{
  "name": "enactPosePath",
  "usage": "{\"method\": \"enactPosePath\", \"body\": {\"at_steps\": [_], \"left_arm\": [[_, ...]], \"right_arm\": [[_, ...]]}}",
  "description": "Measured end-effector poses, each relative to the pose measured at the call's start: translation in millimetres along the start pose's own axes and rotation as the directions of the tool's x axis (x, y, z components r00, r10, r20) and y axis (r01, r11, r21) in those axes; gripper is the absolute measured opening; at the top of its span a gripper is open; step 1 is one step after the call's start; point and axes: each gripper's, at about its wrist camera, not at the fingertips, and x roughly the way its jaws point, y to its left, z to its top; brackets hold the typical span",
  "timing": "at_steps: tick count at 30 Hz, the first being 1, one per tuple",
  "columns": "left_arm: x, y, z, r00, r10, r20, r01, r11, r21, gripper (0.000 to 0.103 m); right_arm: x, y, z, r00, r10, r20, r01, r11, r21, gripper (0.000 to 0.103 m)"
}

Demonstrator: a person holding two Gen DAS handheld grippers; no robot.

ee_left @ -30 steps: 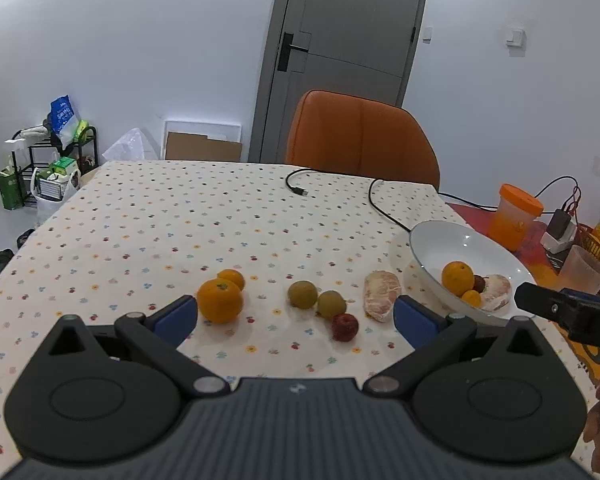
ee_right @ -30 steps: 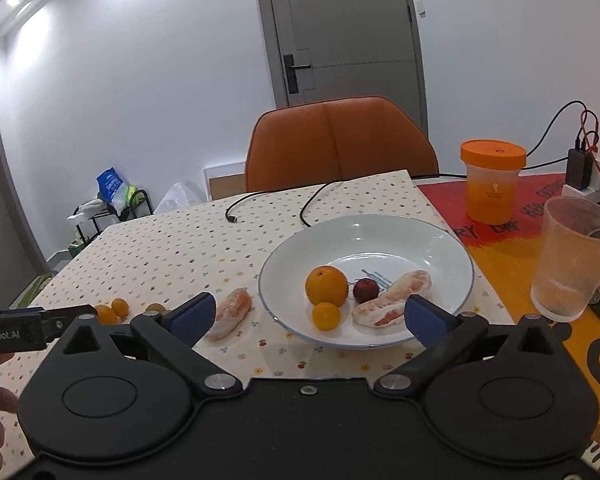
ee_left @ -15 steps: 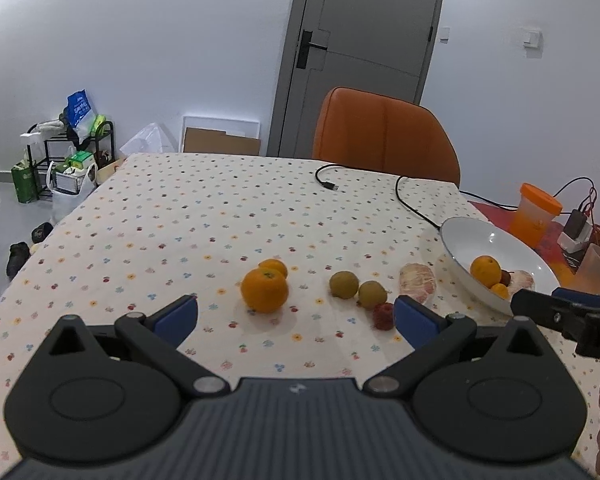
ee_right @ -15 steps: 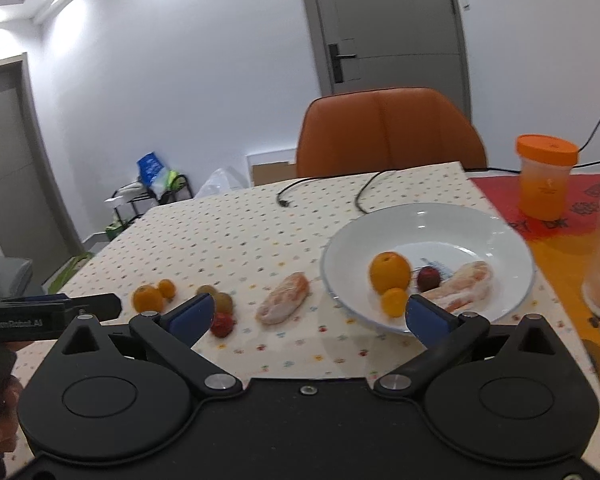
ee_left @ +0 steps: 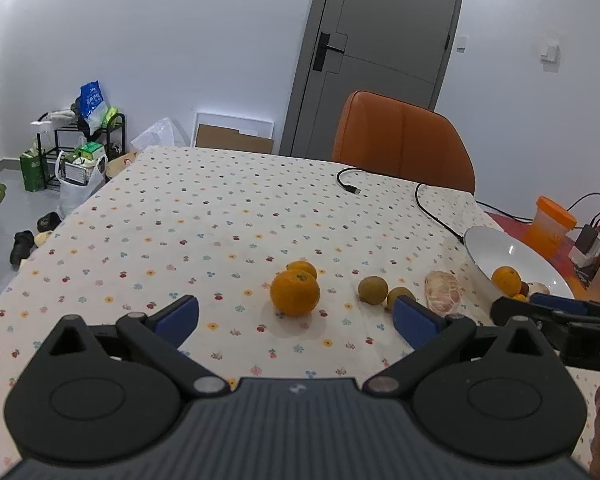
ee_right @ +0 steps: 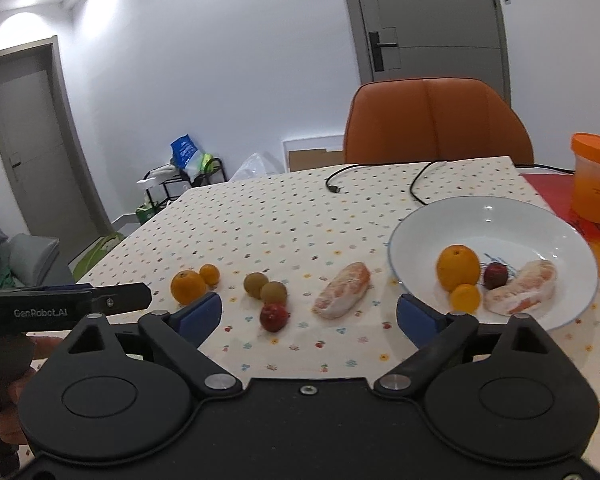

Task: Organize fruits
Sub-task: 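Move both open tools back over the loose fruits on the table, then grasp a brown jujube with the right tool while the left tool grasps an orange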

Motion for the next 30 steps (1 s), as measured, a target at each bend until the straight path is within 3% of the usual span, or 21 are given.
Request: {"method": "enactPosePath", "body": {"at_steps": [5,21,30], "left_arm": [[8.6,4.9,0.1,1.000,0.010,-0.005,-0.010,1.000,0.004,0.099],[45.7,10.2,1.1,0.999,0.015,-0.038,-0.016,1.000,-0.020,0.069],[61.1,10.6,3.4,0.998,0.010,-0.056,-0.011,1.000,-0.028,0.057]], "right_arm": [[10.9,6.5,4.0,1.000,0.022,-0.011,-0.022,1.000,-0.012,0.080],[63.6,25.6,7.9,0.994,0.055,-0.098,-0.062,0.996,-0.061,0.051],[92.0,28.5,10.3,0.990,0.048,-0.134,-0.058,0.996,-0.073,0.047]]}}
